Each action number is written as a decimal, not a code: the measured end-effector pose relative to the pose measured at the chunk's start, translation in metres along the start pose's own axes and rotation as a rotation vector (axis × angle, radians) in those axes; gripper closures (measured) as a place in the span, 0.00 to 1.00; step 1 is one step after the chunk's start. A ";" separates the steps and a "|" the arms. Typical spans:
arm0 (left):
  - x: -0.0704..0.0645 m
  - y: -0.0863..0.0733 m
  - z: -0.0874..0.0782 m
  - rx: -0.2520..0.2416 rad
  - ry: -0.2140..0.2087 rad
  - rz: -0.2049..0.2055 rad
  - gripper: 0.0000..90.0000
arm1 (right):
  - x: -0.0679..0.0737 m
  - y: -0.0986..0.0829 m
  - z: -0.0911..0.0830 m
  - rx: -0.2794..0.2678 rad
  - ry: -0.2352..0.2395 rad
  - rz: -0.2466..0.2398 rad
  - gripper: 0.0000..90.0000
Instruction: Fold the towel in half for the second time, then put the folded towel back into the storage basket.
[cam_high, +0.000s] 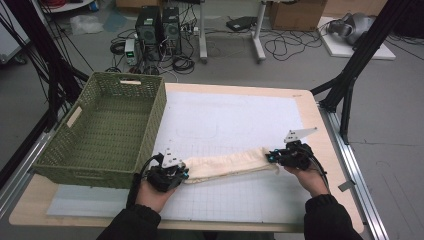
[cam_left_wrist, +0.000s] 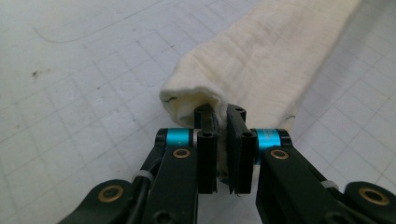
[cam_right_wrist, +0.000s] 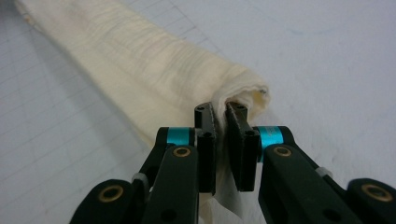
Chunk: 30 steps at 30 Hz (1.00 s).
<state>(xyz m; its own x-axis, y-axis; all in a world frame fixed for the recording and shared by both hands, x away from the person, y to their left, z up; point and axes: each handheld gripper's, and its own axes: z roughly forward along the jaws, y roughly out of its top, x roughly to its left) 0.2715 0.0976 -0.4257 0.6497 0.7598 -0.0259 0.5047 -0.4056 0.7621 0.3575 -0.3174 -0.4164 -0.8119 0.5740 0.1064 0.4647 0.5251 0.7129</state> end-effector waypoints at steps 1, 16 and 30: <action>0.001 -0.001 -0.002 0.001 0.004 -0.001 0.93 | -0.001 0.004 0.003 -0.004 0.001 -0.005 0.92; 0.006 -0.009 -0.014 -0.033 0.005 -0.016 0.59 | -0.011 0.021 0.035 -0.022 0.000 0.051 0.57; 0.001 0.025 -0.028 -0.115 -0.015 0.063 0.56 | 0.009 0.010 0.029 -0.055 -0.042 0.010 0.72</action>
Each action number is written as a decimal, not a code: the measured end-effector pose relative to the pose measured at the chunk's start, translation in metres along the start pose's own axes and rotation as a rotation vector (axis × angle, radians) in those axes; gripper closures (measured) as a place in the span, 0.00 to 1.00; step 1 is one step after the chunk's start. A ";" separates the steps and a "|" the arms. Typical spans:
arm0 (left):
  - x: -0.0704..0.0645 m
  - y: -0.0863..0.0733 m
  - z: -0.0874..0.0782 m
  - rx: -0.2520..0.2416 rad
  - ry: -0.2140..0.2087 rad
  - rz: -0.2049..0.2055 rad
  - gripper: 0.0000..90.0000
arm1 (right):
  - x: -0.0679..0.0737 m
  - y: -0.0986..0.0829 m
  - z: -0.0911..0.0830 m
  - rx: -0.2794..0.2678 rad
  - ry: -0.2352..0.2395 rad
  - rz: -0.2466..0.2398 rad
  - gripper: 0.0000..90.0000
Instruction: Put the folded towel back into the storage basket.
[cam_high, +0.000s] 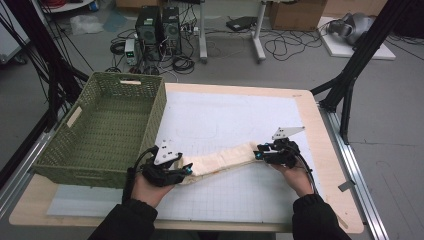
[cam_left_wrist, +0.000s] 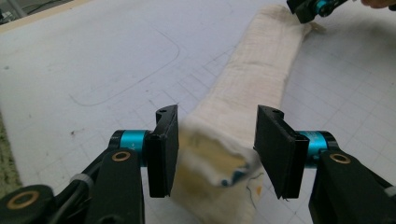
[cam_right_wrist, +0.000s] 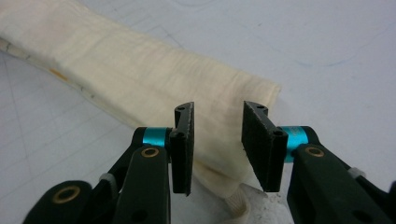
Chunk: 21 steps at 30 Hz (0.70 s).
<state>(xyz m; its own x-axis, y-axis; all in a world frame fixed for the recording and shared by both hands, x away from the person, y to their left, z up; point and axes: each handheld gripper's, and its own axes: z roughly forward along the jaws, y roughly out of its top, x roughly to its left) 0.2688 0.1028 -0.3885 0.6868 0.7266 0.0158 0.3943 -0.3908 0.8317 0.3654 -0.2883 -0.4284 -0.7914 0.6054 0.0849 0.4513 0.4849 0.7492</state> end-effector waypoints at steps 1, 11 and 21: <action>0.000 -0.002 -0.001 0.006 0.008 -0.006 0.58 | 0.001 0.000 0.002 0.012 -0.002 -0.006 0.74; -0.001 0.003 0.018 0.037 -0.061 0.044 0.69 | 0.004 0.002 -0.001 -0.027 0.001 -0.008 0.76; -0.014 0.041 0.071 0.072 -0.150 0.133 0.48 | 0.005 -0.010 0.006 0.003 0.007 0.010 0.68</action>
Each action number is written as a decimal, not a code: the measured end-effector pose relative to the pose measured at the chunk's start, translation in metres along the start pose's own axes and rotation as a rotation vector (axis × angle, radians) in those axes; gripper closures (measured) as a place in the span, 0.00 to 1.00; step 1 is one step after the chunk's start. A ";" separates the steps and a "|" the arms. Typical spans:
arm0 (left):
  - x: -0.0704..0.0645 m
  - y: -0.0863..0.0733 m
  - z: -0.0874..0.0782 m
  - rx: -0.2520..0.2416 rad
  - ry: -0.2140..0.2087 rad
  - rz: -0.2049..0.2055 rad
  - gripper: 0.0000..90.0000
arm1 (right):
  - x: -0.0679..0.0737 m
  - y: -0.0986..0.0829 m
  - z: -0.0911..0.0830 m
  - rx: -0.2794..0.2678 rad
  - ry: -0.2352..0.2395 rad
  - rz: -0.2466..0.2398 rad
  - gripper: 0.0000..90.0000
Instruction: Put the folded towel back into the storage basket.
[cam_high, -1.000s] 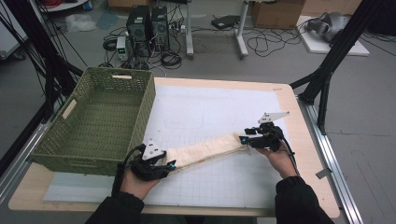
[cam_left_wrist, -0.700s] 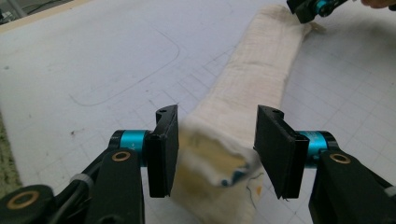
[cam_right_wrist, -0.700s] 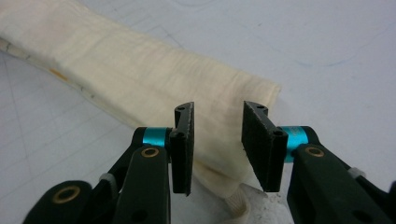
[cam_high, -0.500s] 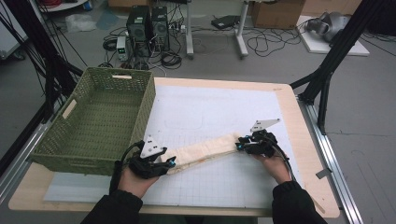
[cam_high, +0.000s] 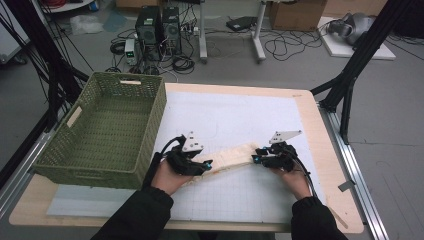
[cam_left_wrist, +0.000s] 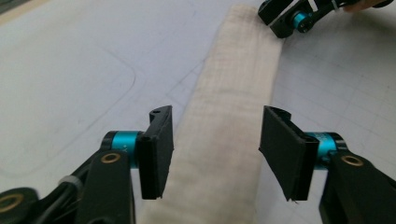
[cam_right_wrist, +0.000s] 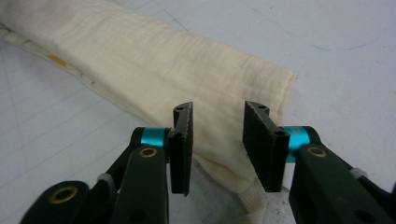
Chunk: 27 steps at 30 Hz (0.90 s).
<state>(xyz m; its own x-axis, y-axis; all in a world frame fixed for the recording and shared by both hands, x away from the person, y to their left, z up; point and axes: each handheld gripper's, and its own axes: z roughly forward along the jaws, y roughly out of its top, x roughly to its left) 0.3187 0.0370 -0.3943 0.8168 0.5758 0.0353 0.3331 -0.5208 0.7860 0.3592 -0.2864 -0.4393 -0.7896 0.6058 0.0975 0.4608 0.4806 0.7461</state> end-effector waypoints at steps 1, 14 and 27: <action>0.000 0.004 0.006 0.011 -0.004 0.006 0.46 | 0.000 0.000 0.000 -0.005 -0.005 -0.003 0.68; 0.003 0.031 0.064 0.201 -0.120 0.014 0.42 | 0.001 -0.002 0.001 -0.016 -0.012 0.002 0.64; 0.012 0.025 0.073 0.314 -0.155 0.013 0.36 | 0.004 -0.005 0.001 -0.013 -0.017 -0.005 0.61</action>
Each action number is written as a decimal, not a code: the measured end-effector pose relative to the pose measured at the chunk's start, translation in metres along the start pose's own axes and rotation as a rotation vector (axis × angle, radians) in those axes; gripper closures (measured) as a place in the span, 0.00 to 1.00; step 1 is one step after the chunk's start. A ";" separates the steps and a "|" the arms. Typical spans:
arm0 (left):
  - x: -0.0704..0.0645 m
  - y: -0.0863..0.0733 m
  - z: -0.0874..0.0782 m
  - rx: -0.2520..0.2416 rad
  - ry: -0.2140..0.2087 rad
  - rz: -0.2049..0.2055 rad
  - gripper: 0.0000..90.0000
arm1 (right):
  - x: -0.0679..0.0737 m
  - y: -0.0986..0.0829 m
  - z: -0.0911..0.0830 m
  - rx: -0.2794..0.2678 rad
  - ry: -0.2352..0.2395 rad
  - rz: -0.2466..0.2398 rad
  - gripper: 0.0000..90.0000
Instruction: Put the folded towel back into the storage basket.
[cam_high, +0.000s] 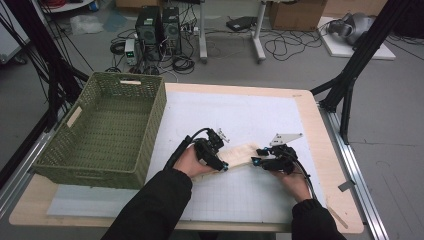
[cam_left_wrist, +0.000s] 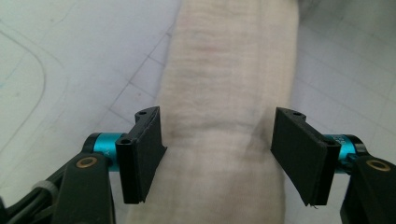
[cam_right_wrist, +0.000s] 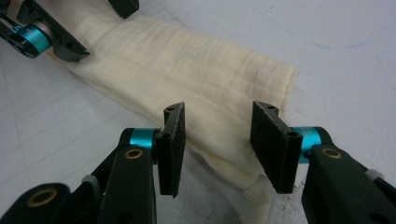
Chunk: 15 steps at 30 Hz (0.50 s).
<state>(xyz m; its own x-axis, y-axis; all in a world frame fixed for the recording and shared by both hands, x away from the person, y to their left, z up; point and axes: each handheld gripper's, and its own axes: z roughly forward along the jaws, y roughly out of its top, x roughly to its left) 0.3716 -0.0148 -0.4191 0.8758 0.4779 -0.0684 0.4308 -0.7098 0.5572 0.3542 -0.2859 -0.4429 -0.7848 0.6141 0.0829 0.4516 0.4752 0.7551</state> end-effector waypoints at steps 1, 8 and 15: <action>-0.001 0.000 0.001 0.005 -0.006 0.004 0.36 | 0.000 0.000 0.000 -0.001 0.000 -0.002 0.61; -0.004 -0.002 0.005 0.021 0.007 0.023 0.33 | 0.001 0.000 0.001 -0.002 0.000 -0.003 0.58; -0.004 -0.004 0.006 0.012 0.021 0.040 0.36 | 0.004 0.002 -0.009 -0.023 -0.005 0.007 0.46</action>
<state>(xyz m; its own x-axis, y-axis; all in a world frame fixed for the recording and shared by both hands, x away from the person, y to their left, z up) 0.3672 -0.0170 -0.4257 0.8878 0.4593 -0.0291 0.3981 -0.7347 0.5492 0.3481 -0.2884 -0.4353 -0.7796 0.6204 0.0856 0.4474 0.4560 0.7694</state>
